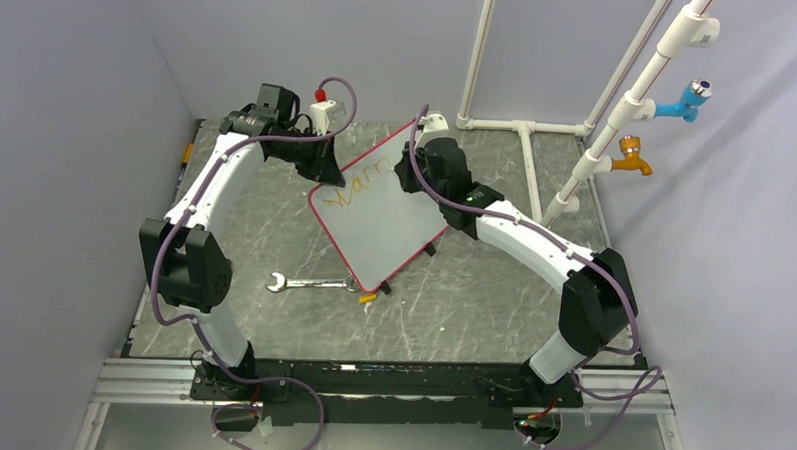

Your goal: Write a sentence on the whiteboard

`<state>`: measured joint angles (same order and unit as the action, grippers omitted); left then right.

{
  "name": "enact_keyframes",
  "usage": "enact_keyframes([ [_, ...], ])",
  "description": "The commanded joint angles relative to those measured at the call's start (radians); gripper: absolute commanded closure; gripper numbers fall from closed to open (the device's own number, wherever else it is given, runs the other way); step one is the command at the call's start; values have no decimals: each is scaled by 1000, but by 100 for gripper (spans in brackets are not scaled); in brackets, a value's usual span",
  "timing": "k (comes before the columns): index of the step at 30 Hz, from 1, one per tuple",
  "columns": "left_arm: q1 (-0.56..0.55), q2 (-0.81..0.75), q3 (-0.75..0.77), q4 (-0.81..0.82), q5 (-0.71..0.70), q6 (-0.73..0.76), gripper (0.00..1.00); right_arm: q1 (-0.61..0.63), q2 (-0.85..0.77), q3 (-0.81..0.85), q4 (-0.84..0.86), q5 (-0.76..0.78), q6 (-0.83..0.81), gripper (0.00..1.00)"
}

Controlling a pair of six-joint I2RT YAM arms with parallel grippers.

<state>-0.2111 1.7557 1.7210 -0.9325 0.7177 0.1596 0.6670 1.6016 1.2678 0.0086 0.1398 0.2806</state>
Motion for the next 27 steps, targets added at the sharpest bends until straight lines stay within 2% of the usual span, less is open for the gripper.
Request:
enact_keyframes([
  [1, -31, -4, -18, -9, -96, 103, 100, 2, -7, 31, 11, -22, 7, 100],
  [13, -34, -5, -20, -8, -95, 105, 100, -31, 59, 142, -4, 8, -29, 100],
  [27, -36, -5, -20, -8, -97, 104, 100, -73, 28, 47, -14, -26, 6, 100],
])
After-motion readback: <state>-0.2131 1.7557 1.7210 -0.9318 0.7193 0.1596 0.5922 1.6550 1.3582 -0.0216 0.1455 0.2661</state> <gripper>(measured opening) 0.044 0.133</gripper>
